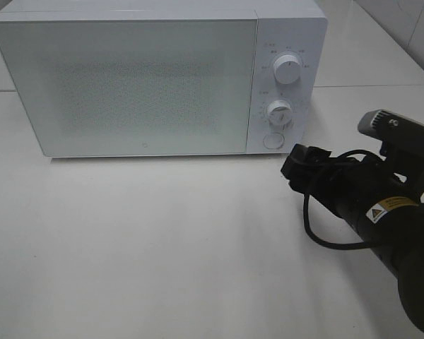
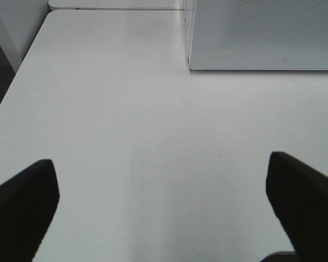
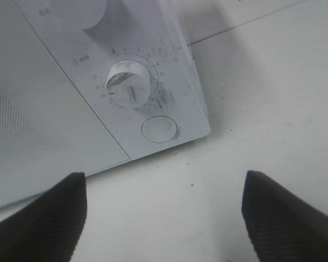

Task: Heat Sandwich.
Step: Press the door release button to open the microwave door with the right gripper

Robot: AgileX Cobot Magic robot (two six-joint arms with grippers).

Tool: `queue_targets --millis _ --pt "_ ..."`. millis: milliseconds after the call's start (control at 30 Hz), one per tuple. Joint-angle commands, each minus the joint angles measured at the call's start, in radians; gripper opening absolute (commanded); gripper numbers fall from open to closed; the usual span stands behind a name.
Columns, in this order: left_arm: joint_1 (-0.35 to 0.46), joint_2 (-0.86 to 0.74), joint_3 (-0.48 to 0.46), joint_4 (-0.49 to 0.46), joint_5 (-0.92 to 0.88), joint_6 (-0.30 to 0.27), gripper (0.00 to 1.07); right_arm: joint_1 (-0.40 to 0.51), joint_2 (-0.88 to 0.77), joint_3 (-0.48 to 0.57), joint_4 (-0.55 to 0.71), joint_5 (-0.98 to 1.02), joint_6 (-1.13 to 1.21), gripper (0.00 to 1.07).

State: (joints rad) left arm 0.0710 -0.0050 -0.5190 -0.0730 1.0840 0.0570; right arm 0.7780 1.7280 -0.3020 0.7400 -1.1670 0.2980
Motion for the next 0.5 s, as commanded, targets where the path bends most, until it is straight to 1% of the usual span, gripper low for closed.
queue_targets --millis 33,100,133,167,267,300,333,400,433,467,500 --pt "0.004 -0.005 0.001 0.000 -0.013 -0.002 0.98 0.004 -0.004 -0.006 0.000 -0.011 0.270 0.75" --pt "0.004 -0.005 0.001 0.000 -0.013 -0.002 0.98 0.004 -0.004 -0.006 0.000 -0.011 0.413 0.75" --pt "0.004 -0.005 0.001 0.000 -0.013 -0.002 0.98 0.004 -0.004 -0.006 0.000 -0.011 0.555 0.75" --pt "0.004 -0.005 0.001 0.000 -0.013 -0.002 0.98 0.004 -0.004 -0.006 0.000 -0.011 0.555 0.75" --pt "0.004 -0.005 0.001 0.000 -0.013 -0.002 0.98 0.004 -0.004 -0.006 0.000 -0.010 0.760 0.74" --pt "0.004 -0.005 0.001 0.000 -0.013 -0.002 0.98 0.004 -0.004 -0.006 0.000 -0.010 0.881 0.72" --pt "0.004 -0.005 0.001 0.000 -0.013 -0.002 0.98 0.004 -0.004 -0.006 0.000 -0.010 0.881 0.72" --pt "0.004 -0.005 0.001 0.000 -0.013 -0.002 0.98 0.004 -0.004 -0.006 0.000 -0.010 0.968 0.69" --pt "0.004 -0.005 0.001 0.000 -0.013 -0.002 0.98 0.004 -0.004 -0.006 0.000 -0.010 1.037 0.62" --pt "0.004 -0.005 0.001 0.000 -0.013 -0.002 0.98 0.004 -0.004 -0.006 0.000 -0.009 1.054 0.58" --pt "0.004 -0.005 0.001 0.000 -0.013 -0.002 0.98 0.004 -0.004 -0.006 0.000 -0.009 1.054 0.58"
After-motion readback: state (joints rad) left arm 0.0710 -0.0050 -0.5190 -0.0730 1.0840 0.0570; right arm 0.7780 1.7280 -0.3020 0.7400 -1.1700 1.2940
